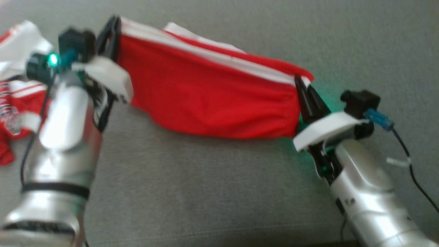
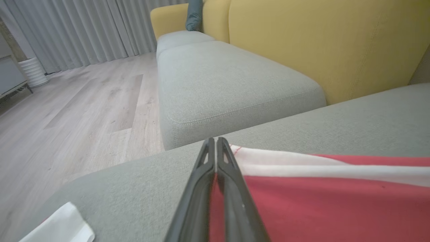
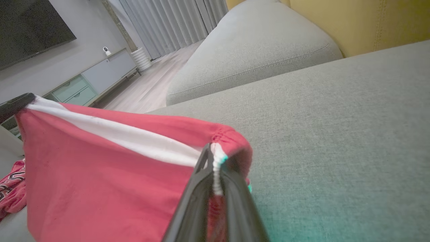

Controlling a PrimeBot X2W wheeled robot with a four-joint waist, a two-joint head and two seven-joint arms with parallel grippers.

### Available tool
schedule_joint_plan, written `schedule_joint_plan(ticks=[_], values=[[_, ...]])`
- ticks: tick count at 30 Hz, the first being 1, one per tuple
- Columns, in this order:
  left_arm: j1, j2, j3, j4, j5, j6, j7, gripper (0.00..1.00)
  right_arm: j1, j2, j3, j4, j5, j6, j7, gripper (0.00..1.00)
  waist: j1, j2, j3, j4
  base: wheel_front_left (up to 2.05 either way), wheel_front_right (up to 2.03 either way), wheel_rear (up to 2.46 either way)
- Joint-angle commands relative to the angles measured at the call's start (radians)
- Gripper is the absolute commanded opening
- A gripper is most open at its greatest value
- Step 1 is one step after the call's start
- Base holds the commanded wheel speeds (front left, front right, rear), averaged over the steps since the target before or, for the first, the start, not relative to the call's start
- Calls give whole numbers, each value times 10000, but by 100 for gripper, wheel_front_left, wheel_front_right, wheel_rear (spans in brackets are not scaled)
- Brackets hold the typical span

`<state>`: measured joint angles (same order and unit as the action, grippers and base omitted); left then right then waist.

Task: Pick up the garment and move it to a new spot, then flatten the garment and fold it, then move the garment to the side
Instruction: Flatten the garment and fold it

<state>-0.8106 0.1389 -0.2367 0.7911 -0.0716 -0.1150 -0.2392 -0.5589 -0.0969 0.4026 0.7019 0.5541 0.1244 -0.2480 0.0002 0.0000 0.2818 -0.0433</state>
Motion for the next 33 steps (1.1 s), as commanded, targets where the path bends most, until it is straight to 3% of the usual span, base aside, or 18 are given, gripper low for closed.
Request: schedule_joint_plan(ticks=[1,9,16,17,18,19,20,25,33], values=[[-612,495,157,-21,97,-5,-43,0,-335,157,19,-147,-69,63,-130,0,-2,0,770,-653,0,0,0],[-2506,785,-395,1884,364,-79,-123,0,-1099,440,-291,-131,-288,63,-135,0,-2,0,1705,-1249,0,0,0],[-2812,745,-493,3234,395,304,-183,0,-1053,463,718,-494,204,63,-136,0,-2,0,1827,-1350,0,0,0],[-2802,722,-504,3384,384,348,-188,13,-1043,464,810,-593,247,63,-136,0,-2,0,1804,-1334,0,0,0],[-2783,681,-494,3514,346,383,-194,35,-1029,464,872,-689,246,63,-136,31,-2,0,1768,-1311,0,0,0],[-2766,630,-488,3601,307,404,-200,75,-1003,464,899,-803,267,63,-136,87,-2,0,1727,-1274,0,0,0],[-2751,593,-486,3651,278,428,-207,100,-970,465,873,-917,274,63,-136,100,-2,0,1686,-1234,0,0,0],[-2331,357,-458,3356,125,647,-221,100,-645,465,676,-1150,-50,63,-137,100,-2,0,1299,-954,0,0,0],[-421,-26,20,1873,-386,1376,-224,100,335,466,65,-859,-477,63,-137,100,-2,0,344,-491,0,0,0]])
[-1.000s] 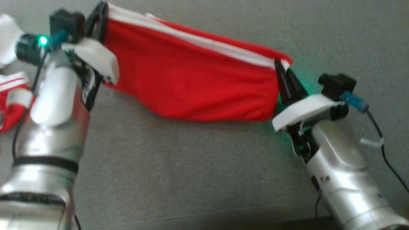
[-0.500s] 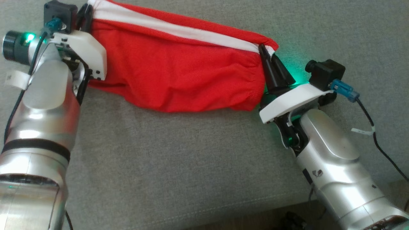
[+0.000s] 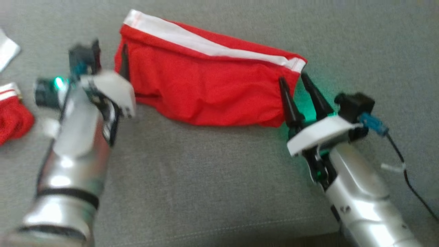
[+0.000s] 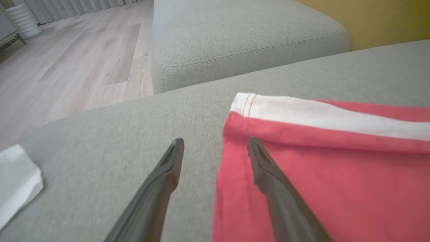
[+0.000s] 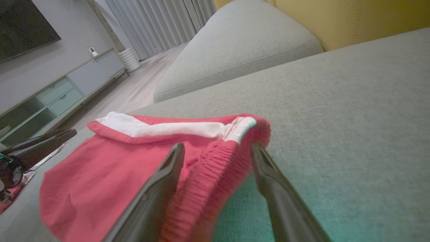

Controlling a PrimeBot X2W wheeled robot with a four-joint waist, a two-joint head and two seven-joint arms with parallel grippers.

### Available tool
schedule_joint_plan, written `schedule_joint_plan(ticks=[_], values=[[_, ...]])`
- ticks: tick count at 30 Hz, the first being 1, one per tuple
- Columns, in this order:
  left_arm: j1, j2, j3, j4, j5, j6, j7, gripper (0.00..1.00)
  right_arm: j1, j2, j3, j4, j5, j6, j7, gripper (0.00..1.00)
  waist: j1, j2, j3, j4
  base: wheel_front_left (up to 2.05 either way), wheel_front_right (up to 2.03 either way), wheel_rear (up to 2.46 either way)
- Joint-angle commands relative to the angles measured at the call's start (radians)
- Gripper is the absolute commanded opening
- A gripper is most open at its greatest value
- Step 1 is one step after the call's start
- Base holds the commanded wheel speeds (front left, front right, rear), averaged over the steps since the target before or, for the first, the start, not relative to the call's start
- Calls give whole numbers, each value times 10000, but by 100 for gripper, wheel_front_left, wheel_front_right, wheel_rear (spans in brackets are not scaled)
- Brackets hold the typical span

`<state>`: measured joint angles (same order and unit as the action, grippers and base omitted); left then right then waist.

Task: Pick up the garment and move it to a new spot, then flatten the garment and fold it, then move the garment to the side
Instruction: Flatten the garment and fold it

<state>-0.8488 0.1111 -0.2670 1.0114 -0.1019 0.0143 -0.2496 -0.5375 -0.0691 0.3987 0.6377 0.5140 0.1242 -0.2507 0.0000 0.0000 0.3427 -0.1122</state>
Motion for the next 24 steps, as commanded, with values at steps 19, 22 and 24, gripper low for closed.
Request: schedule_joint_plan(ticks=[19,22,24], values=[[3837,-558,274,-3556,-302,135,-121,100,1321,189,30,1525,1003,65,-104,100,0,0,-1463,1700,0,0,0],[4129,-583,125,-3899,-255,115,-121,100,1169,189,454,1832,1578,65,-102,71,0,0,-1548,1838,0,0,0],[4329,-593,36,-4080,-248,128,-122,100,1083,189,663,1984,1851,65,-104,0,0,0,-1610,1867,0,0,0]])
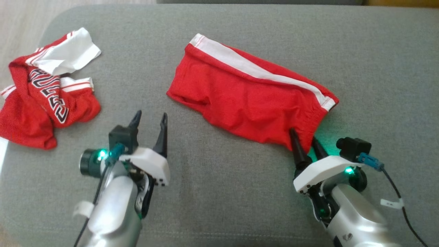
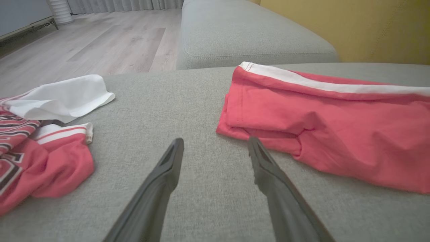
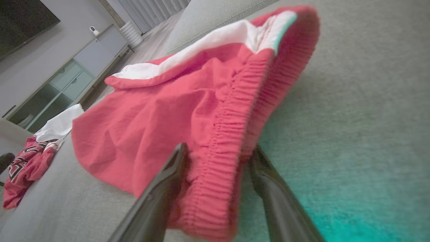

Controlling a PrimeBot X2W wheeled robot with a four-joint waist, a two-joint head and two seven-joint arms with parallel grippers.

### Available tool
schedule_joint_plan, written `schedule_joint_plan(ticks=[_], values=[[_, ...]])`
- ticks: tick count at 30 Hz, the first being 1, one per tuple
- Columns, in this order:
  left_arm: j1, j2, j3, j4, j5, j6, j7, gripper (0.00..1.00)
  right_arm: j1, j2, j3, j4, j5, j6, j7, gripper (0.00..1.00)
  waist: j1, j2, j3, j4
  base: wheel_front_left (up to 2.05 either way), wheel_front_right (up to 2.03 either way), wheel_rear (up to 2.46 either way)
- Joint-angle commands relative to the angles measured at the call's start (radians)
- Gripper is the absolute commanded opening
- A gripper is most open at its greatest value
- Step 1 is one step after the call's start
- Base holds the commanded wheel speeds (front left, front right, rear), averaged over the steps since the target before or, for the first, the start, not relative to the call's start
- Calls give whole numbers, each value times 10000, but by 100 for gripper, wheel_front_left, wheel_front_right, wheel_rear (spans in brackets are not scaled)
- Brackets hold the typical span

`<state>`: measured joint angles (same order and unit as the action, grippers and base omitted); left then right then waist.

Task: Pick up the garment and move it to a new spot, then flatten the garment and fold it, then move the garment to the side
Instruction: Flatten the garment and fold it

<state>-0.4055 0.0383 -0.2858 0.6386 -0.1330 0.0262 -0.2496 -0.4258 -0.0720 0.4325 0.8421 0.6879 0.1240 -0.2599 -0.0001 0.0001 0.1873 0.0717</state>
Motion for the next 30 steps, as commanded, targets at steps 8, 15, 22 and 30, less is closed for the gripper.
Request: schedule_joint_plan(ticks=[8,15,22,30], values=[[846,123,6,-959,-363,121,-122,100,102,175,-528,66,230,67,-16,0,1,-1,-469,-295,0,0,0],[1574,121,-317,-1358,-1123,430,-122,100,18,-776,-1162,109,-225,67,-17,0,1,-1,-669,-559,0,0,0],[1866,121,-878,-1360,-1503,575,-122,100,-1071,-1257,-625,-484,-628,67,80,0,1,-1,-682,-185,0,0,0],[1992,120,-1327,-1369,-1904,715,-122,100,-1968,-613,898,-1294,-1267,67,813,0,1,-1,-692,996,0,0,0]])
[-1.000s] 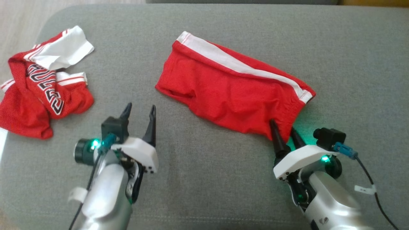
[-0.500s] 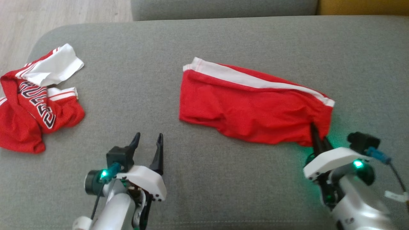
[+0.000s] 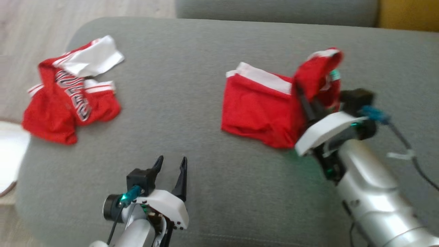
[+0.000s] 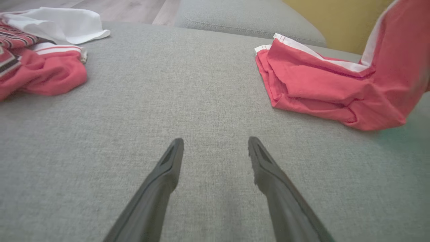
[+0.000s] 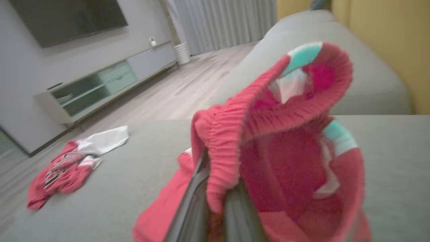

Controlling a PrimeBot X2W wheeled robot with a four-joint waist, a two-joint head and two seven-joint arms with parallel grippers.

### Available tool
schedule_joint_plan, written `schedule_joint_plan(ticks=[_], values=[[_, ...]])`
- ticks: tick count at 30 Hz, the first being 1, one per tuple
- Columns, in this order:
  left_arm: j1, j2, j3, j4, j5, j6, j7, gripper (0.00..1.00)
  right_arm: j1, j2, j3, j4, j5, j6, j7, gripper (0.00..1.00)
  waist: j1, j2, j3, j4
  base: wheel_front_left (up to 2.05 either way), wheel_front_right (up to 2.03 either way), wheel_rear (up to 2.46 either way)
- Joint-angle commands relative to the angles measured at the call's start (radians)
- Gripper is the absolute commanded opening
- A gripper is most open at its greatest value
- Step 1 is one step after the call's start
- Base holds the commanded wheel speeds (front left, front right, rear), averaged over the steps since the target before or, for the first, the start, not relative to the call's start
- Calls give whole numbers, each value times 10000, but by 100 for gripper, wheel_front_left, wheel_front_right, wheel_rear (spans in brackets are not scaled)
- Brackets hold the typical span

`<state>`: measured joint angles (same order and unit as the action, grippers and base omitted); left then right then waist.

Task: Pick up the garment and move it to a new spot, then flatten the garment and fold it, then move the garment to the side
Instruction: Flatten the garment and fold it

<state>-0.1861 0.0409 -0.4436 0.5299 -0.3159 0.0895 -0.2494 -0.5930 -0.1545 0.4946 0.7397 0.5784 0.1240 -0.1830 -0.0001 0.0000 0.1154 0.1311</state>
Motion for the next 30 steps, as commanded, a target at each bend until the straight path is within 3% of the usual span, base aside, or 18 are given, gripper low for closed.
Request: schedule_joint_plan(ticks=[1,3,4,5,6,11,17,26,30], values=[[-202,94,252,-281,-75,82,-124,100,-296,211,277,-270,-173,67,44,0,1,0,27,403,0,0,0],[-215,94,145,-264,-148,93,-124,100,-351,412,554,-90,-300,67,160,0,1,0,62,732,0,0,0],[-223,93,86,-264,-181,98,-124,100,-385,498,691,51,-405,67,189,14,1,0,76,900,0,0,0],[-225,93,24,-260,-200,102,-124,100,-411,596,793,185,-470,67,153,54,1,0,78,1055,0,0,0],[-223,93,-24,-260,-226,108,-124,100,-427,700,839,305,-459,67,73,100,1,0,88,1191,0,0,0],[-182,93,-105,-334,-252,184,-124,100,-665,977,1027,847,-679,67,-378,100,1,0,81,1479,0,0,0],[-152,93,126,-455,-128,265,-124,100,-724,1035,506,997,-1065,67,-747,100,1,0,-28,993,0,0,0],[-213,93,947,-1057,588,638,-124,100,943,1039,-3173,-735,-3197,67,-784,100,1,0,-84,-331,0,0,0],[-130,93,1329,-1301,1000,782,-124,100,1857,1040,-4062,-1421,-3772,67,-785,100,1,0,-135,-783,0,0,0]])
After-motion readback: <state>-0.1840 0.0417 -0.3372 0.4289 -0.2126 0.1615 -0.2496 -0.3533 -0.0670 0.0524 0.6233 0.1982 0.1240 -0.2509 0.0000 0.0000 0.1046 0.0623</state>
